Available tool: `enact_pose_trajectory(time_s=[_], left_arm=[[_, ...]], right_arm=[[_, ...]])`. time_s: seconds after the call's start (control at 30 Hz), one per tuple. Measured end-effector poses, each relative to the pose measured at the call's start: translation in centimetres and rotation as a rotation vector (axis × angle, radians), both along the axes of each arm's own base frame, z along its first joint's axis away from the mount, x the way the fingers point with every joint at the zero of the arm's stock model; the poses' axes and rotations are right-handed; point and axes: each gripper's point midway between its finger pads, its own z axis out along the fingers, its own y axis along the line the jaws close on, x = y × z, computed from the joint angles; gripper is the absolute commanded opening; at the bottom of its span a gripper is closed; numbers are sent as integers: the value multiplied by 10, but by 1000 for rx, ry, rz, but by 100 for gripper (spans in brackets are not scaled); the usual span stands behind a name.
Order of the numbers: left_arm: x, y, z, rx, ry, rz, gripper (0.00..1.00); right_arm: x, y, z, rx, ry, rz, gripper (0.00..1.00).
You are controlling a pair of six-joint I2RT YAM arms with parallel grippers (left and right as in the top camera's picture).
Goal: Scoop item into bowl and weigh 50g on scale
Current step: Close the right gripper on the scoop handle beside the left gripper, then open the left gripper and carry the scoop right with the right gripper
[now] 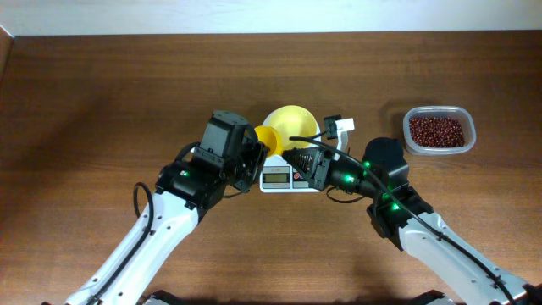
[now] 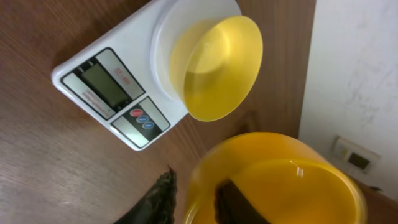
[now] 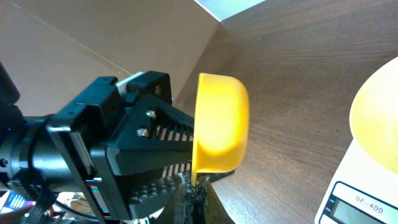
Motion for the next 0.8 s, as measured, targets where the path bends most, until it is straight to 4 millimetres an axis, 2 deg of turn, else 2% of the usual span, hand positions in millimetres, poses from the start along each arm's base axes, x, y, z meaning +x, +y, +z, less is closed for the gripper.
enact_pose_trajectory(time_s=[0.13, 0.27, 0.37, 0.5, 0.6, 0.67, 0.8], left_arm=[[1, -1, 1, -6, -5, 4, 42], [14, -6, 15, -32, -83, -2, 45], [26, -10, 28, -15, -188, -43, 53], [42, -18, 51, 51, -386, -160, 69], [45, -19, 56, 133, -474, -247, 80], [46, -19, 64, 187, -547, -305, 86], [43, -17, 75, 277, -637, -387, 88]], right_arm=[[1, -1, 0, -10, -17, -5, 4], [6, -3, -1, -35, -65, -24, 4], [14, -7, 2, -61, -120, -63, 4], [28, -15, 10, -118, -202, -145, 4], [36, -22, 5, -172, -236, -192, 4], [40, -28, -6, -217, -231, -221, 4], [53, -45, -9, -247, -241, -280, 4]])
